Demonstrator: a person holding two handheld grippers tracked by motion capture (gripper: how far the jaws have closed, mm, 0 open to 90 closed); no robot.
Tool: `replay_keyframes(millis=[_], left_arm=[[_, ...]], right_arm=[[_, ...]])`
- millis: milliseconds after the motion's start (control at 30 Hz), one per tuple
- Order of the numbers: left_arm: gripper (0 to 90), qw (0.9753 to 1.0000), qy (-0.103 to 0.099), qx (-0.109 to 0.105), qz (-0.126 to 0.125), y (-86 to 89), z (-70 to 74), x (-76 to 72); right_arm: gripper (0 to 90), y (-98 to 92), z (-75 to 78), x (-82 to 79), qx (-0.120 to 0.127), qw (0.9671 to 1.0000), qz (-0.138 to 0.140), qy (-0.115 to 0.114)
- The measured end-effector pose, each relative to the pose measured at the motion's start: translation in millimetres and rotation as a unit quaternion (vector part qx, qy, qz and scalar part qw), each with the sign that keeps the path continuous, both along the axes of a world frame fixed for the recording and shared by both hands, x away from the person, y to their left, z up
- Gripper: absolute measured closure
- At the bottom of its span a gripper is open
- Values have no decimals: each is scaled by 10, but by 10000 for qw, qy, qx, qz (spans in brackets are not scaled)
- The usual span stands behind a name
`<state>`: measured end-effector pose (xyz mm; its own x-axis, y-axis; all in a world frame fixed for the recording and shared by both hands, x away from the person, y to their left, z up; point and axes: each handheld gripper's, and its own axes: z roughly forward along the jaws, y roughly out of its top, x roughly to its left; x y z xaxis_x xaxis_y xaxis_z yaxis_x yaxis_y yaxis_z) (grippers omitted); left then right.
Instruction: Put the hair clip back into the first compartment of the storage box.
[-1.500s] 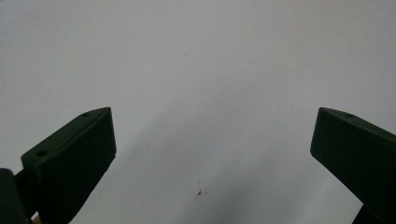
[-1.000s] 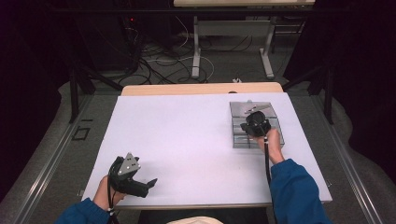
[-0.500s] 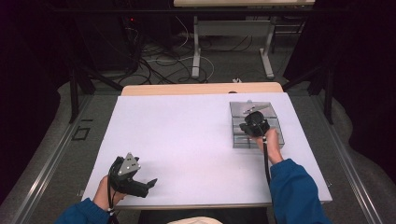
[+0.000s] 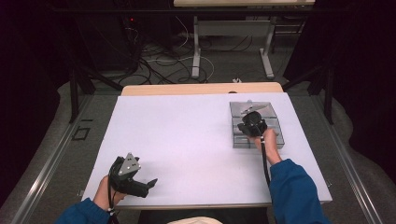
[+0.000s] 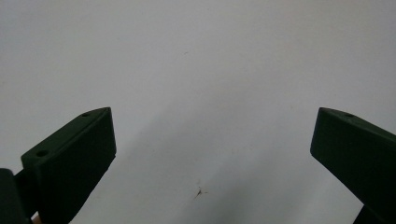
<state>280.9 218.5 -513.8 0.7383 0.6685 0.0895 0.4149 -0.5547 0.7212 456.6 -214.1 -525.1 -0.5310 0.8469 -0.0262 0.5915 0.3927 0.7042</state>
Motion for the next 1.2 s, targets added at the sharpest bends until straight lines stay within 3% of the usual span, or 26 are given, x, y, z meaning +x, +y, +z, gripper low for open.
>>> replay_keyframes(millis=[100, 200, 567, 967, 1200], left_arm=[[3, 10000, 3, -7, 6, 1, -1, 3], [3, 10000, -2, -4, 1, 1, 0, 0], [3, 10000, 4, 14, -24, 3, 6, 0], [3, 10000, -53, 57, -33, 5, 19, -5], [3, 10000, -17, -7, -16, 2, 16, -7]], right_arm=[[897, 11, -3, 10, -30, 10000, 30, -28], [835, 19, 5, 13, 47, 10000, -5, -29], [763, -13, 121, -55, 288, 9996, 54, -11], [329, -75, 268, -338, 476, 9977, 420, 247], [191, -108, 301, -542, 473, 9966, 648, 203]])
